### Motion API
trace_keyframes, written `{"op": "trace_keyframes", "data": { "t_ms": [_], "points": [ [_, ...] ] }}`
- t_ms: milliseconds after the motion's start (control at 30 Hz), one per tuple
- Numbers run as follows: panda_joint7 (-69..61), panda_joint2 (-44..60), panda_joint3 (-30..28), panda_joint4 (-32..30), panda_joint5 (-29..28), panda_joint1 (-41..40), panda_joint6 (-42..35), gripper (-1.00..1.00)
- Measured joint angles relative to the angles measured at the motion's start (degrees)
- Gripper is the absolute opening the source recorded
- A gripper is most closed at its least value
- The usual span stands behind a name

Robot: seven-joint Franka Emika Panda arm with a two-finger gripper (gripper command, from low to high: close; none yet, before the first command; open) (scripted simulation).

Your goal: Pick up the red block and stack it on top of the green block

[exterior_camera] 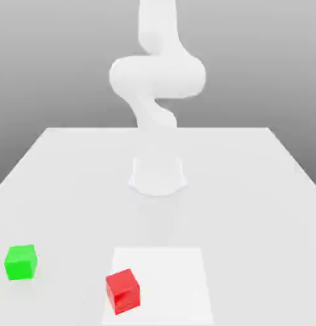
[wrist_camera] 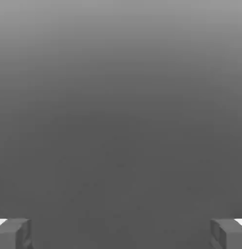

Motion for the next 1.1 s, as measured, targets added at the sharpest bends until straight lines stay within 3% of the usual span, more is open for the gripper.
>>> {"op": "trace_keyframes", "data": {
  "t_ms": [267, 500, 633, 800, 967, 1000, 1100],
  "points": [
    [20.5, 17.2, 6.9, -4.3, -5.7, -9.9, 6.8, 0.0],
    [37.3, 31.9, 8.8, -7.9, -9.7, -14.7, 12.6, 0.0],
    [45.1, 39.8, 8.2, -10.1, -9.4, -16.0, 16.1, 0.0],
    [51.0, 48.8, 8.4, -12.8, -4.2, -16.6, 21.1, 0.0],
    [54.4, 58.3, 5.7, -11.9, -6.6, -14.6, 28.7, 0.0],
    [55.0, 60.0, 4.9, -11.6, -7.3, -14.0, 30.1, -1.0],
    [55.0, 60.0, 4.9, -11.6, -7.4, -14.0, 30.1, -1.0]
  ]
}}
